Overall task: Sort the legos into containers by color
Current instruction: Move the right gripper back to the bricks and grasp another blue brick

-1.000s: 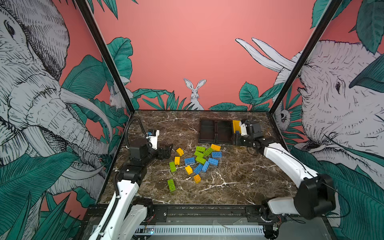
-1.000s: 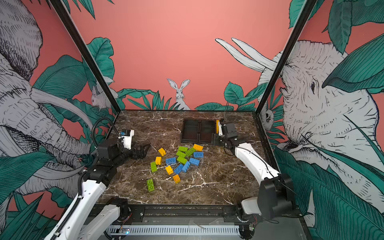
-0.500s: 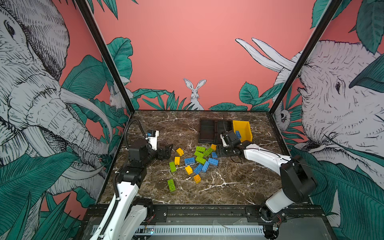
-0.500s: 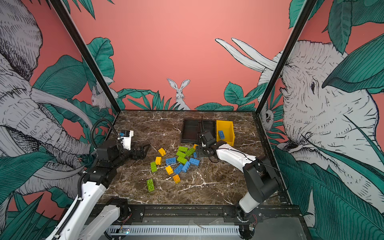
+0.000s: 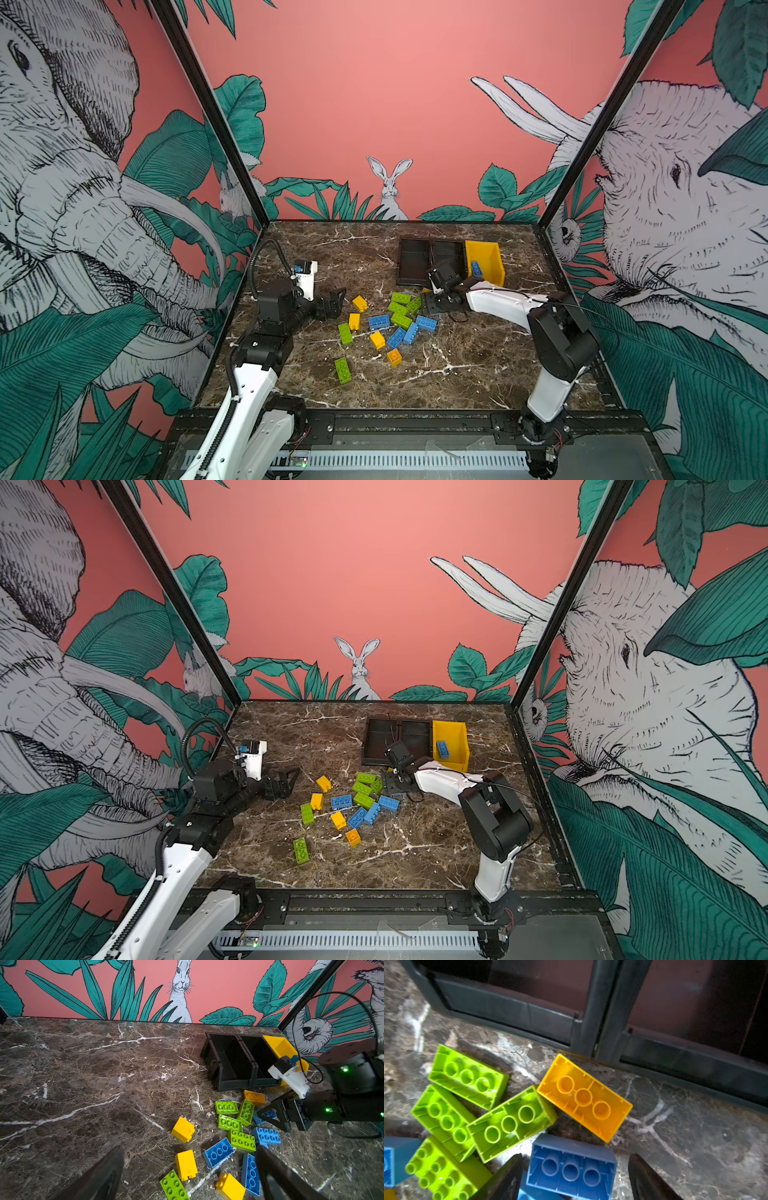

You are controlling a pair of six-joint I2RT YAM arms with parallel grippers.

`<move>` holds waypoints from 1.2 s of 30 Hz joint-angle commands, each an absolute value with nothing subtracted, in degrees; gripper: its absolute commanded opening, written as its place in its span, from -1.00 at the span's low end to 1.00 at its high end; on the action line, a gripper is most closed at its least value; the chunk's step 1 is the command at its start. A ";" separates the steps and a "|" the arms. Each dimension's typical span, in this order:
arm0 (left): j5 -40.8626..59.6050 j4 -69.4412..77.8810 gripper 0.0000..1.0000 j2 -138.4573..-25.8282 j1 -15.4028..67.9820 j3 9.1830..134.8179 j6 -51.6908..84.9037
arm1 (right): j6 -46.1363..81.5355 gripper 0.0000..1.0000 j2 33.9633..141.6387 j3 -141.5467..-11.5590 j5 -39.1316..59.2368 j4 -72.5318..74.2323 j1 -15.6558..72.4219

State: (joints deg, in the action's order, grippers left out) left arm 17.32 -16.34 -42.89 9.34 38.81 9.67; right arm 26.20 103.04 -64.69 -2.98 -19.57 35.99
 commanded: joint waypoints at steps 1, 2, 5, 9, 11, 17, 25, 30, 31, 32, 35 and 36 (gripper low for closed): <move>17.45 -15.44 0.98 -42.42 9.67 38.14 10.21 | 26.65 0.57 104.47 -65.41 -4.78 -20.86 36.56; 17.32 -15.47 0.98 -42.43 9.60 38.09 10.19 | 26.79 0.56 104.81 -65.22 -4.13 -20.09 36.56; 17.23 -15.47 0.98 -42.39 9.68 38.12 10.21 | 27.11 0.55 105.54 -64.86 -1.94 -18.07 36.73; 16.96 -15.46 0.98 -42.44 9.67 38.06 10.21 | 27.48 0.54 106.23 -64.86 -1.21 -17.23 36.99; 16.93 -15.29 0.98 -42.45 9.65 37.97 10.15 | 27.80 0.52 106.63 -64.73 -1.04 -16.89 37.00; 16.71 -15.35 0.98 -42.66 9.71 37.97 10.20 | 28.94 0.44 107.66 -64.27 -1.21 -16.56 37.00; 16.52 -15.60 0.98 -42.71 9.67 38.07 10.02 | 28.37 0.34 106.41 -63.52 -5.23 -18.14 37.00; 16.39 -15.68 0.98 -42.50 9.72 38.06 10.09 | 28.05 0.23 102.20 -60.90 -6.60 -17.89 36.92; 16.35 -15.64 0.98 -42.42 9.75 37.99 10.26 | 28.20 0.22 101.45 -60.43 -6.84 -17.80 36.91; 16.39 -15.53 0.98 -42.43 9.75 37.89 10.34 | 28.20 0.19 100.60 -59.82 -6.79 -17.76 36.84; 16.80 -15.23 0.98 -42.44 9.75 37.96 10.29 | 28.31 0.16 98.10 -58.26 -7.40 -17.72 36.48; 16.87 -15.33 0.98 -42.46 9.76 38.01 10.20 | 28.39 0.15 97.07 -57.70 -7.46 -17.69 36.18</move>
